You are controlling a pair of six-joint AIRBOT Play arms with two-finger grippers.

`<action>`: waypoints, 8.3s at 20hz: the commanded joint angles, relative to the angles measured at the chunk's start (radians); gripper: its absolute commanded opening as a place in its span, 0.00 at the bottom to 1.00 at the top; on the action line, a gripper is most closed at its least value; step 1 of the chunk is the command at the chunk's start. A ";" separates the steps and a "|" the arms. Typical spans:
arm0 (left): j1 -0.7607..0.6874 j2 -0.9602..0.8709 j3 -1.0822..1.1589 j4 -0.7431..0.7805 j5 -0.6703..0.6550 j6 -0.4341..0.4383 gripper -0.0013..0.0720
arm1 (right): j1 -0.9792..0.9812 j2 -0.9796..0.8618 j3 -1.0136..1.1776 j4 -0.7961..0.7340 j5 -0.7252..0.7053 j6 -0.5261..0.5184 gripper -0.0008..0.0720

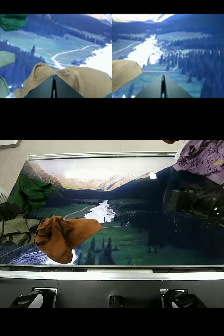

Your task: Fold the clothes and pants, and hang the long-sleeved shirts on hangers.

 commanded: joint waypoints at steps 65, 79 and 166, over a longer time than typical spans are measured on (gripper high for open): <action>-0.205 -0.234 -0.261 -0.600 0.120 0.077 0.85 | 0.001 -0.010 0.001 -0.018 -0.001 0.029 0.13; -1.002 -0.389 -0.398 -0.388 0.599 -0.807 0.85 | 0.001 -0.097 0.001 -0.038 -0.023 0.064 0.13; -0.462 -0.137 0.213 0.319 0.515 -0.808 0.04 | -0.238 -0.468 0.105 0.686 -0.523 -0.250 0.04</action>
